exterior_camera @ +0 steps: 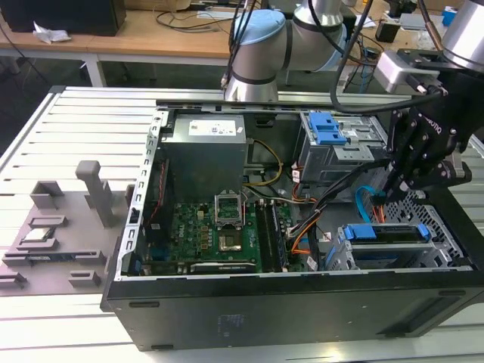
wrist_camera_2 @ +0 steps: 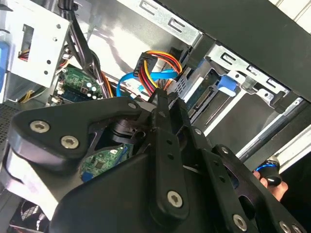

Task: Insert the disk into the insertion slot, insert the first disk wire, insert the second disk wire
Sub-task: 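Insert the first disk wire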

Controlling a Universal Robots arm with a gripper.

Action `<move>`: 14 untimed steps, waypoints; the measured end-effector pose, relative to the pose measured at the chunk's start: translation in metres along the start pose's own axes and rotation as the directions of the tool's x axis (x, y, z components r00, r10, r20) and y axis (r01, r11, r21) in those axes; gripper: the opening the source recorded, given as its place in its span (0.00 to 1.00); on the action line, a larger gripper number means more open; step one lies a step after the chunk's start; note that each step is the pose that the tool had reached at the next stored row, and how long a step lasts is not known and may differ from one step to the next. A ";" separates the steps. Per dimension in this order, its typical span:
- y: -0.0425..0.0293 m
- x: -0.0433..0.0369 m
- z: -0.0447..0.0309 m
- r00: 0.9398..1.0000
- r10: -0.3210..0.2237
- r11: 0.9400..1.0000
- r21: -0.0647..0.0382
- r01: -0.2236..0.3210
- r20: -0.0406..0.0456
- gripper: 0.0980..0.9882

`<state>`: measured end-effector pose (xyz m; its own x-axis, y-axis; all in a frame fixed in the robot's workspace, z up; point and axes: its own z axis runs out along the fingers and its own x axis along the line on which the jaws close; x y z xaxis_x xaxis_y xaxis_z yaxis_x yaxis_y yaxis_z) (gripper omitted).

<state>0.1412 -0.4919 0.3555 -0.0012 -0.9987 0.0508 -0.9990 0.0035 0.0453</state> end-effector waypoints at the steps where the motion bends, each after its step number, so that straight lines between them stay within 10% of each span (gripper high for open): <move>1: 0.0000 0.0000 0.0017 1.000 0.000 1.000 0.000 0.000 -0.001 0.16; 14: 0.0000 0.0076 0.0026 1.000 0.000 1.000 0.000 0.000 -0.005 0.08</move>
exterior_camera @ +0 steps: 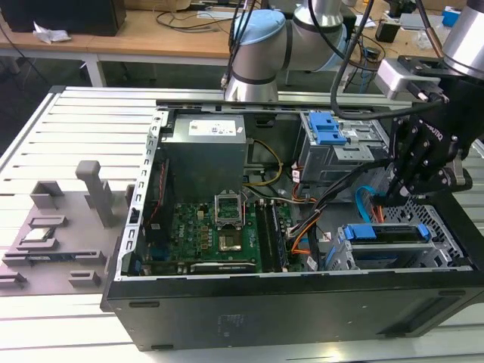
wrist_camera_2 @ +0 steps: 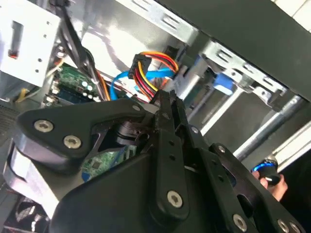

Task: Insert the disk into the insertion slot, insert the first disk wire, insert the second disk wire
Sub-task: 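Insert the first disk wire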

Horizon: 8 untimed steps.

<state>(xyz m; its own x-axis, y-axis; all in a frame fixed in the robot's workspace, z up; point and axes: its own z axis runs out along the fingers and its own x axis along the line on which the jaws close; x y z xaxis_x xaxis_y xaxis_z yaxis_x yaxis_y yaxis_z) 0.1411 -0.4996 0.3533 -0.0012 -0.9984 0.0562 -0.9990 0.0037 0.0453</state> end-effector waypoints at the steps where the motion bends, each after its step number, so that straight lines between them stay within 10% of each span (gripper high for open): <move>1: 0.0000 0.0047 0.0003 1.000 0.000 1.000 0.000 0.000 0.000 0.08; 8: -0.0058 0.0277 0.0046 1.000 0.000 1.000 -0.001 0.000 0.000 0.08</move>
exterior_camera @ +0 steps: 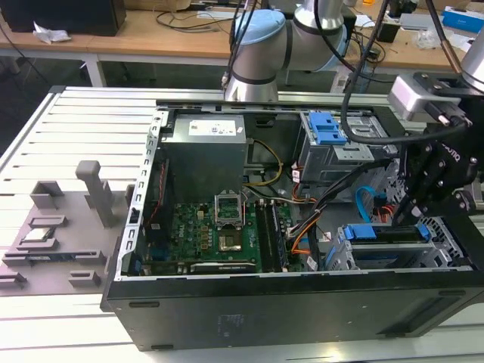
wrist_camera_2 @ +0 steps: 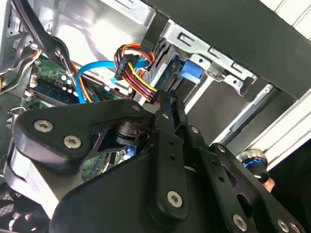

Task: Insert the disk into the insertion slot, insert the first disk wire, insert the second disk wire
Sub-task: 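Insert the first disk wire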

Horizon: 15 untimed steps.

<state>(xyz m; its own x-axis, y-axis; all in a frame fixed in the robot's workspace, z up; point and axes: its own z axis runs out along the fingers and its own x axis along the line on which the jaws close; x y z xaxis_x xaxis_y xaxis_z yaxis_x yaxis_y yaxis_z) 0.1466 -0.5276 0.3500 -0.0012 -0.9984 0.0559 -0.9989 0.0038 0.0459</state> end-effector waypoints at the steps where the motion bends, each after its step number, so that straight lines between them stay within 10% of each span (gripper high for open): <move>1: -0.0013 -0.0001 0.0023 1.000 0.000 1.000 -0.001 0.000 0.000 0.08; 15: -0.0094 -0.0014 0.0120 1.000 0.020 1.000 -0.002 -0.020 0.007 0.08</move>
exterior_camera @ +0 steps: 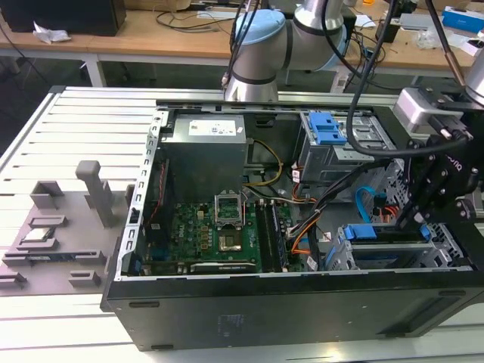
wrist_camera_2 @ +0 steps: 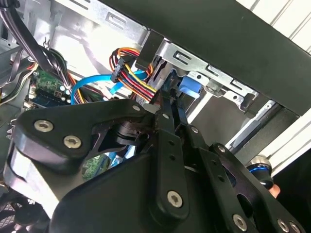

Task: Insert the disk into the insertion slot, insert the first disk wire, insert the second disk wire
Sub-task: 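Insert the first disk wire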

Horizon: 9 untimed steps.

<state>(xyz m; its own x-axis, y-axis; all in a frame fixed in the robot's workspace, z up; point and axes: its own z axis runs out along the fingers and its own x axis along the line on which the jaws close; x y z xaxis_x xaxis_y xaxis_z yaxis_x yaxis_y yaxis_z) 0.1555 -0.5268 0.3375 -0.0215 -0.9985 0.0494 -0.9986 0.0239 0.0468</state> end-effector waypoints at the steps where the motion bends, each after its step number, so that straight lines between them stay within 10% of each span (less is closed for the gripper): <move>1: -0.0001 -0.0001 0.0006 1.000 0.000 1.000 0.000 0.000 0.000 0.08; 9: -0.0001 -0.0001 0.0010 1.000 0.000 1.000 0.000 0.000 -0.003 0.16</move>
<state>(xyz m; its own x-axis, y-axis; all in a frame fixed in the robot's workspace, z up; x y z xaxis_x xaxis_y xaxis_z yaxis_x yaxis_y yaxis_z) 0.1556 -0.5268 0.3365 -0.0214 -0.9984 0.0519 -0.9986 0.0238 0.0468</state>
